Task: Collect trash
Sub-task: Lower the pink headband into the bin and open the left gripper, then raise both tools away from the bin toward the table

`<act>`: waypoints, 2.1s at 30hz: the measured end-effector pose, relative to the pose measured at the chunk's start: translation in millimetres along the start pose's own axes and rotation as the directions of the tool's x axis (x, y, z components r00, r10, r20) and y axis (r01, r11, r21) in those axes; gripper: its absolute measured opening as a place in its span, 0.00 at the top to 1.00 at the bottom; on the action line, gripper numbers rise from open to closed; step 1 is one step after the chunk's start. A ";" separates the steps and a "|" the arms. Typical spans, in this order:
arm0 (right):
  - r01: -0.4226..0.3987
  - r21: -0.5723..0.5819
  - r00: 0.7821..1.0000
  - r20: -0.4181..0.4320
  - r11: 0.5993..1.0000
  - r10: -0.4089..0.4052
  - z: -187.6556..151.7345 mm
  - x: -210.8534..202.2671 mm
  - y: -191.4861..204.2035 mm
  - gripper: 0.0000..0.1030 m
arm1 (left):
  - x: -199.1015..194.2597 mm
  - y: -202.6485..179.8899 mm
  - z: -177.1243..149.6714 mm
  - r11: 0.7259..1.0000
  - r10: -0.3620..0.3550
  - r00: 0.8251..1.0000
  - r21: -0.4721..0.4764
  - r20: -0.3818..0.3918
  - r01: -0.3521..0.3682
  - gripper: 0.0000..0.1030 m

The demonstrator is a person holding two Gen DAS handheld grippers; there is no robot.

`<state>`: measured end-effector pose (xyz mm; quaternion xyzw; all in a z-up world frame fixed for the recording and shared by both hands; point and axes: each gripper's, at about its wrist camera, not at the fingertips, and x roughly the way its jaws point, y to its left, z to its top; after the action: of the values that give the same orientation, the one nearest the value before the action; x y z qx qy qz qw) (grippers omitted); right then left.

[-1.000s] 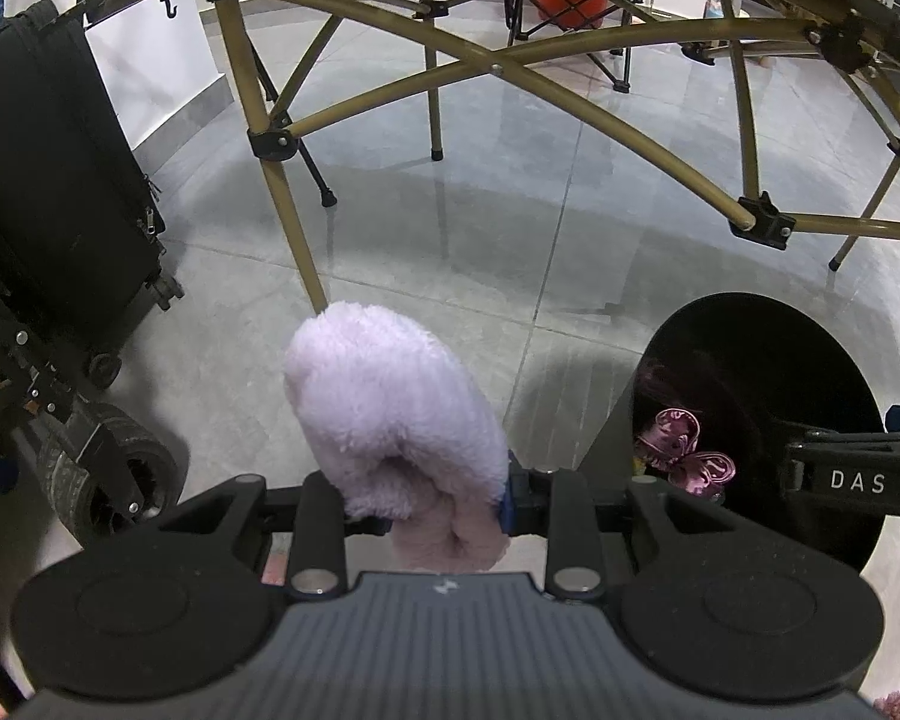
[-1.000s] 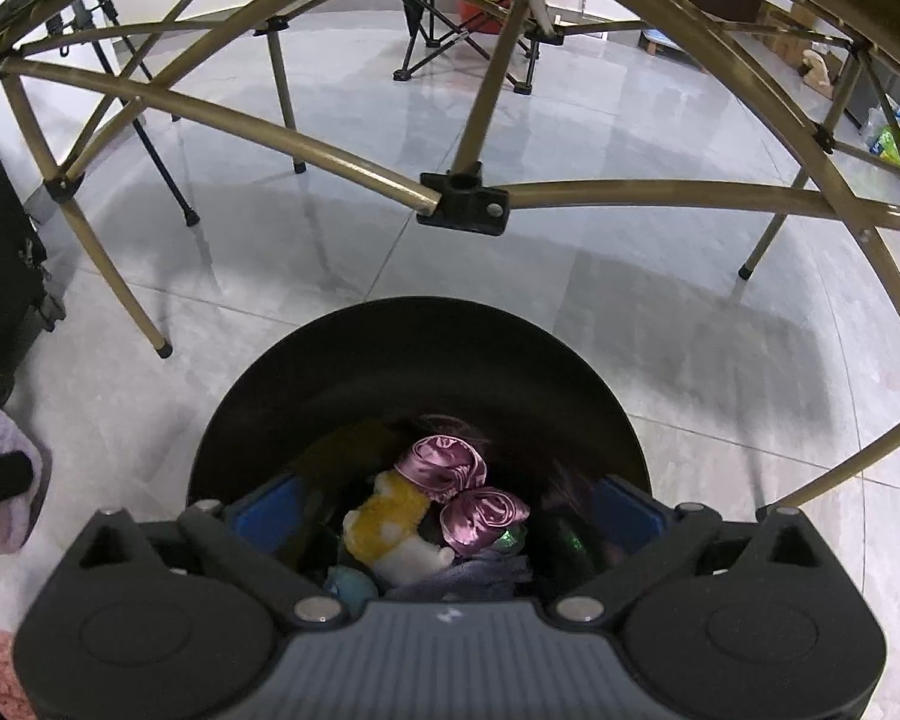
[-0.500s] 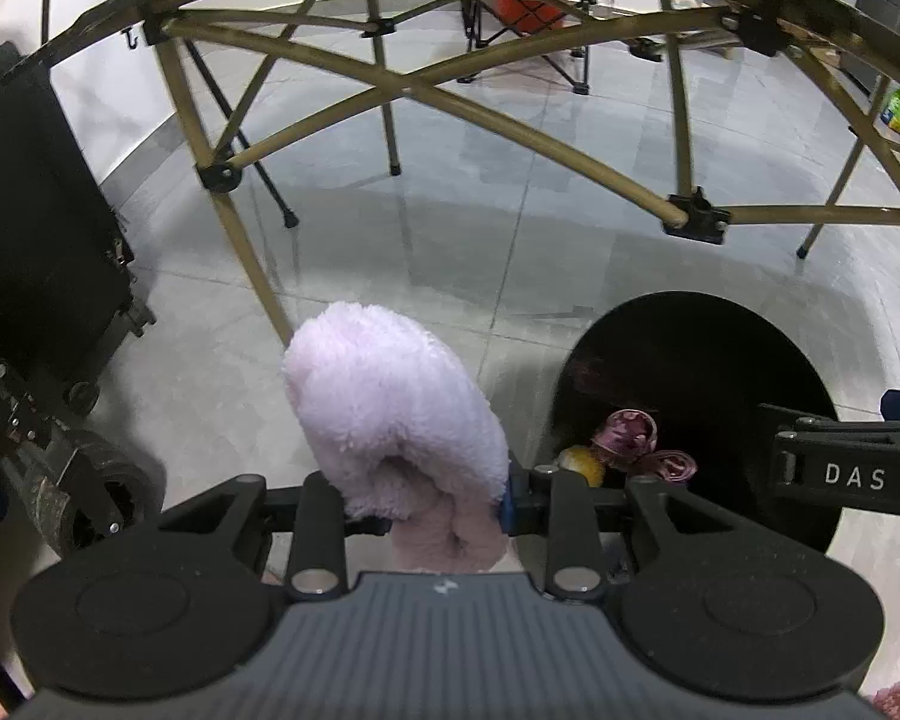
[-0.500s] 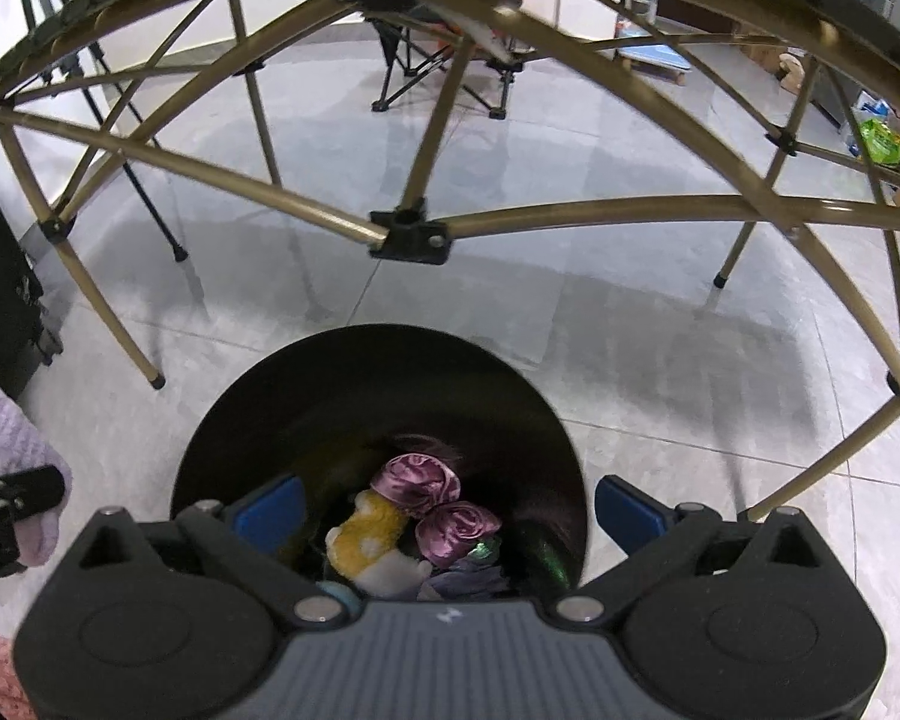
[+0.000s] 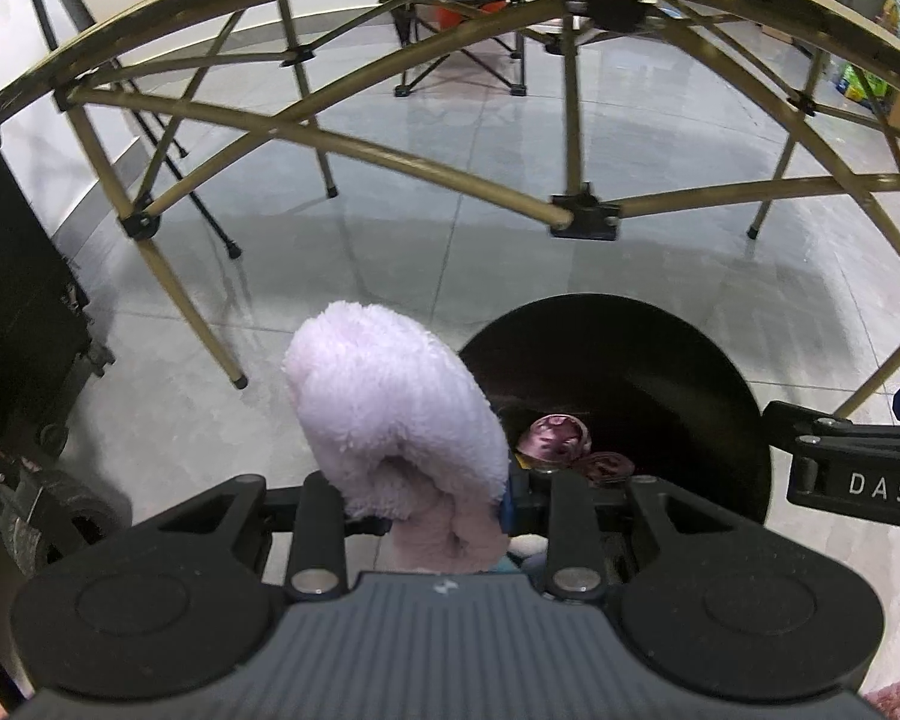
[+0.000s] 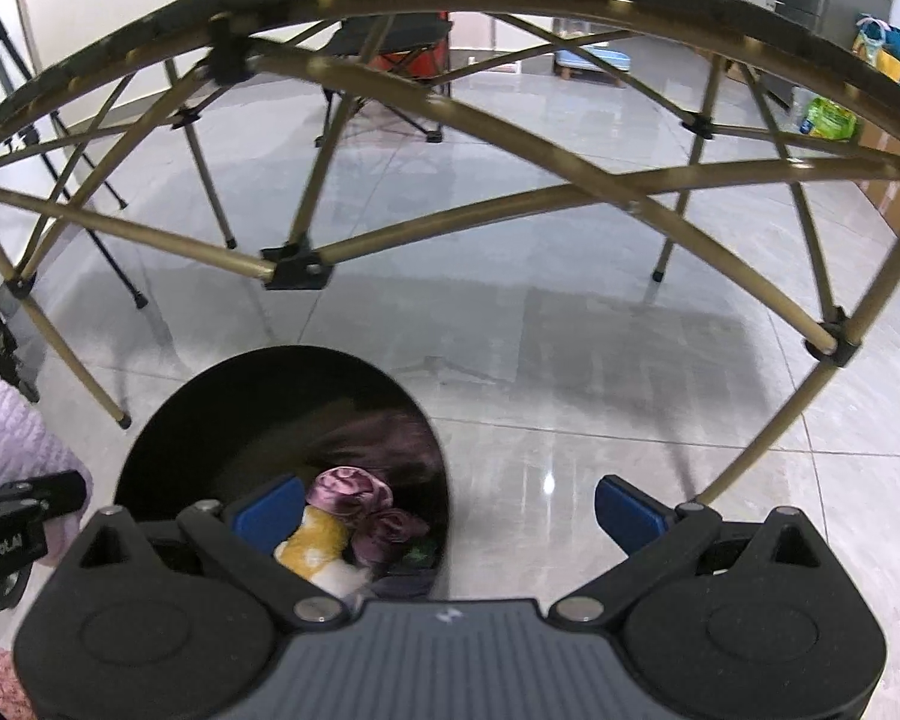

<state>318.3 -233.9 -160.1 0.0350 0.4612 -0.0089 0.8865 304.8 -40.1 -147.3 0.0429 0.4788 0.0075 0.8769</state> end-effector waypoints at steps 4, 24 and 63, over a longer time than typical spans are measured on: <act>0.014 0.027 1.000 0.006 1.000 -0.014 -3.4 -2.8 -16.3 0.00 | 1.2 -14.7 2.0 1.000 -0.009 1.000 0.017 -0.003 0.009 0.70; 0.073 0.118 0.997 0.021 0.990 -0.077 -17.0 -10.1 -73.9 0.00 | 23.1 -67.0 9.5 0.998 -0.032 0.996 0.051 -0.082 0.036 0.70; 0.083 0.129 0.996 0.031 0.988 -0.087 -22.8 -14.7 -87.8 0.00 | 32.3 -77.0 12.6 1.000 -0.029 0.990 -0.006 -0.138 0.028 0.00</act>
<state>287.0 -320.0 -165.8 0.0716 0.4446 -0.0768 0.8895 330.7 -115.9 -174.0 0.0337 0.5387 -0.0013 0.8418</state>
